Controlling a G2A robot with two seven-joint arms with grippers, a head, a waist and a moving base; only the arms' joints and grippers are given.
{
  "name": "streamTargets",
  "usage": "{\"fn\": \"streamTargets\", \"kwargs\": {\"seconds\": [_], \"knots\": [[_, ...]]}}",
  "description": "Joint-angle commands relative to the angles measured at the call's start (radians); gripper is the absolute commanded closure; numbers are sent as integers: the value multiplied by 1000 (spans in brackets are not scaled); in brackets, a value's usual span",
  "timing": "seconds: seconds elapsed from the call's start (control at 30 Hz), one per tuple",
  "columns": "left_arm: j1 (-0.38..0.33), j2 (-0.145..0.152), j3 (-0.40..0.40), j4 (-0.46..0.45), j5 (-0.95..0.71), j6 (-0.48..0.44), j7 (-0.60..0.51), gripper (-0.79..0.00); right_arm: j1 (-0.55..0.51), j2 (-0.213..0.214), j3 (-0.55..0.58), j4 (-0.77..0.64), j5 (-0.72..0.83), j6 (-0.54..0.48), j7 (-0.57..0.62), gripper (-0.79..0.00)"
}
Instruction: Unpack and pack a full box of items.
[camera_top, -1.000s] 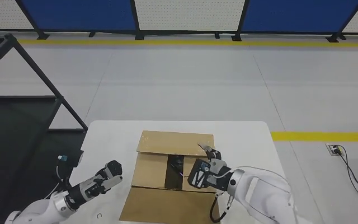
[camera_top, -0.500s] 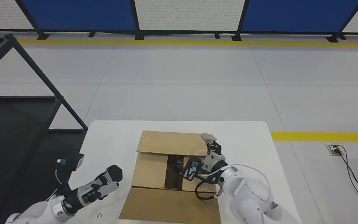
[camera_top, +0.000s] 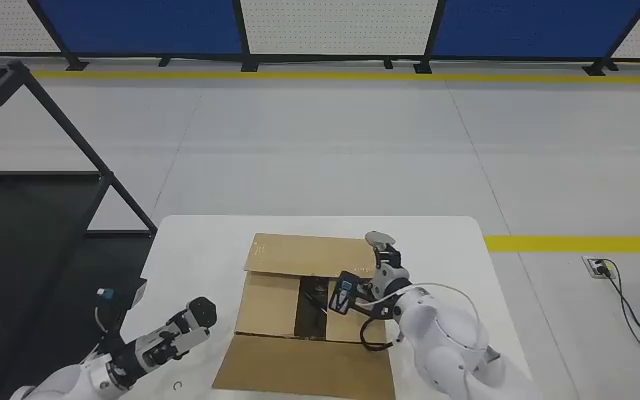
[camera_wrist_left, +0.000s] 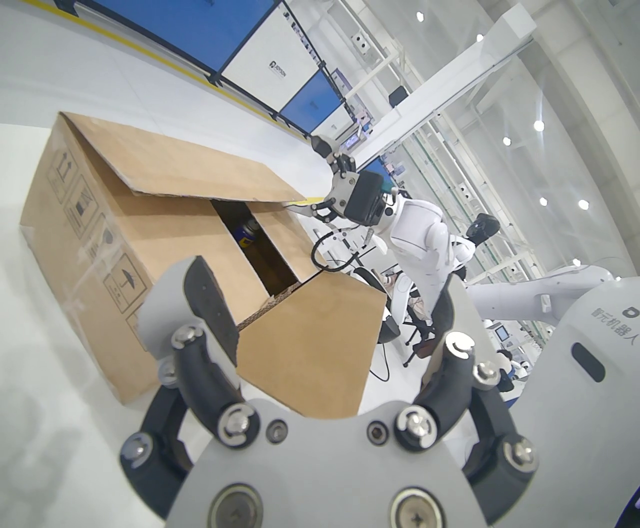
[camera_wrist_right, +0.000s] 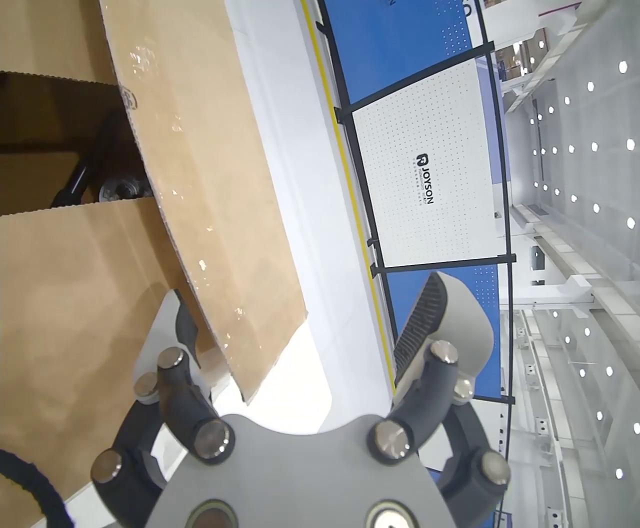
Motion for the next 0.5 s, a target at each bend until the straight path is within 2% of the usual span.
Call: {"fn": "streamTargets", "kwargs": {"seconds": [0.0, 0.23, 0.47], "knots": [[1, 2, 0, 0, 1, -1, 4, -785, 4, -6, 2, 3, 8, 18, 10, -785], [0, 7, 7, 0, -3, -3, 10, -785, 46, -41, -17, -1, 45, 129, 138, -785], [11, 12, 2, 0, -21, -17, 8, -785, 168, -95, -80, 22, 45, 198, 318, -785]]}}
